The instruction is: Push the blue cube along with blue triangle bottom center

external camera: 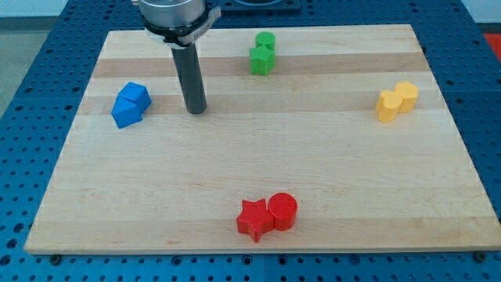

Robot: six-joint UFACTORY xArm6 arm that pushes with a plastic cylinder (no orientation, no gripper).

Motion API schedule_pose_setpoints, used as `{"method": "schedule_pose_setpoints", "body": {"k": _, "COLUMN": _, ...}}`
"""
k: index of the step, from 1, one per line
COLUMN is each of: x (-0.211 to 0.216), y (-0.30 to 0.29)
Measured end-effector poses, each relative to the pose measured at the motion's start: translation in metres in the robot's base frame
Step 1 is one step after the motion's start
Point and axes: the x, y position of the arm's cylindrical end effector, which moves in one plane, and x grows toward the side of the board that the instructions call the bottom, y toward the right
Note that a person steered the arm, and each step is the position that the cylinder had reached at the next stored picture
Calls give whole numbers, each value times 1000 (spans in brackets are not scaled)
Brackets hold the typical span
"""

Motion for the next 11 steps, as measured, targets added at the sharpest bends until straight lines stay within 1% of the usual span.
{"method": "schedule_pose_setpoints", "body": {"k": 1, "x": -3, "y": 0}}
{"method": "schedule_pose_setpoints", "body": {"k": 2, "x": -55, "y": -11}}
{"method": "schedule_pose_setpoints", "body": {"k": 3, "x": -66, "y": -53}}
{"method": "schedule_pose_setpoints", "body": {"k": 4, "x": -21, "y": -128}}
{"method": "schedule_pose_setpoints", "body": {"k": 5, "x": -1, "y": -171}}
{"method": "schedule_pose_setpoints", "body": {"k": 7, "x": 0, "y": -173}}
{"method": "schedule_pose_setpoints", "body": {"k": 8, "x": 53, "y": -144}}
{"method": "schedule_pose_setpoints", "body": {"k": 9, "x": 131, "y": -79}}
{"method": "schedule_pose_setpoints", "body": {"k": 10, "x": 190, "y": -7}}
{"method": "schedule_pose_setpoints", "body": {"k": 11, "x": 208, "y": 14}}
